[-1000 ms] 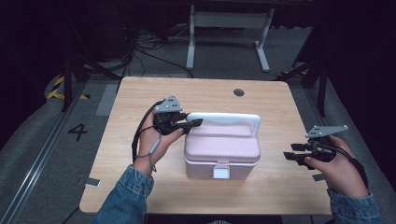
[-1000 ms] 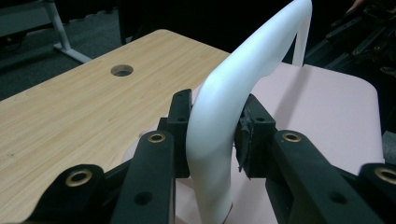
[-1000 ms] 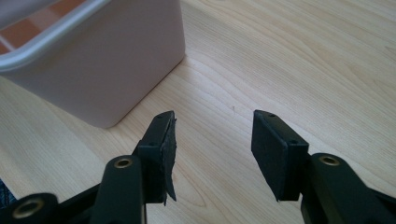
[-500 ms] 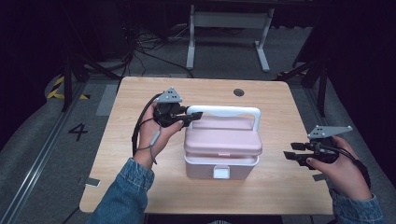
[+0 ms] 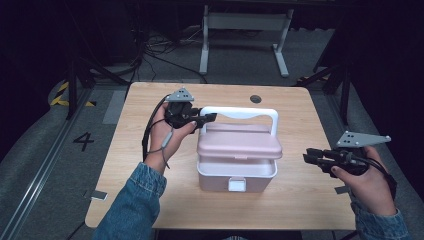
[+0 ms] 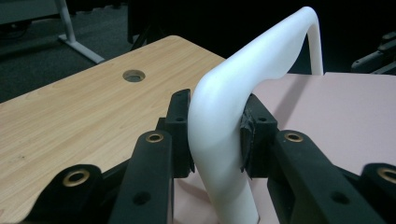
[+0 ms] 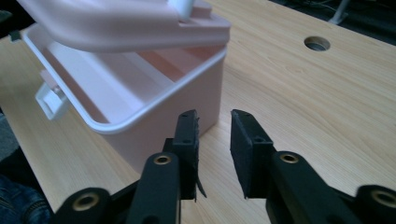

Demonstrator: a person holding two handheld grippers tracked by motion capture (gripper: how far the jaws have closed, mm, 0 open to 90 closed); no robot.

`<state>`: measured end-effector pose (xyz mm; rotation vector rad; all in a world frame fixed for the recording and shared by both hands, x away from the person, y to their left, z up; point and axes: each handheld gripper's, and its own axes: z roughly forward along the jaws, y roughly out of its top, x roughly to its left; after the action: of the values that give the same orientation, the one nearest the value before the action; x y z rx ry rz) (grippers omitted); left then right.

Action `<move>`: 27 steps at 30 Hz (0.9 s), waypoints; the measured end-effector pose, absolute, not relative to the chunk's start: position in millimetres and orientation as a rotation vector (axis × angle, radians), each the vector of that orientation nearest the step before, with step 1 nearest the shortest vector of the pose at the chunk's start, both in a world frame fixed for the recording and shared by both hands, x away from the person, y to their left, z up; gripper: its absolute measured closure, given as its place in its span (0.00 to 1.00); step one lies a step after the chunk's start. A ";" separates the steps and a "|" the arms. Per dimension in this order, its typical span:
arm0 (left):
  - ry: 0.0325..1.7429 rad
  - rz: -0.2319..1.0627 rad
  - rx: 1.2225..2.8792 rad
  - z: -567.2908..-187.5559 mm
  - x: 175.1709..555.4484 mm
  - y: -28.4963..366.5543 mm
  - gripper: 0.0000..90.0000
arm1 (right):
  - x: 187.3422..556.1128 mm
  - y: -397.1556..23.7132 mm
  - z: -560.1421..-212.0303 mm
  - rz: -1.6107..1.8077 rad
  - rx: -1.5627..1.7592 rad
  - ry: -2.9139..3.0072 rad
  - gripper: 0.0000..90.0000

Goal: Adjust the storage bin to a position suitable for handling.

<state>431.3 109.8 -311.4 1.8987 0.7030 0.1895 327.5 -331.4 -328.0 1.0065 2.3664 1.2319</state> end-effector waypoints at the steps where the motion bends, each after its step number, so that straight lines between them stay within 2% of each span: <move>1: 0.704 0.192 1.903 -310.0 433.0 109.2 0.78 | 327.6 -330.7 -327.7 1.241 1.002 2.365 0.84; 7: 0.718 0.230 1.920 -299.6 440.1 106.0 0.77 | 330.0 -318.3 -327.5 1.317 0.946 2.372 0.97; 20: 0.762 0.202 1.875 -300.7 452.9 105.3 0.76 | 339.0 -290.3 -332.5 1.538 0.841 2.350 1.00; 27: 0.774 0.231 1.891 -299.2 457.2 102.6 0.74 | 346.2 -280.5 -333.9 1.608 0.841 2.331 1.00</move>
<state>457.2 102.6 -299.2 1.8910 0.7736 0.2305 346.2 -280.5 -333.9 0.8407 2.3312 1.6079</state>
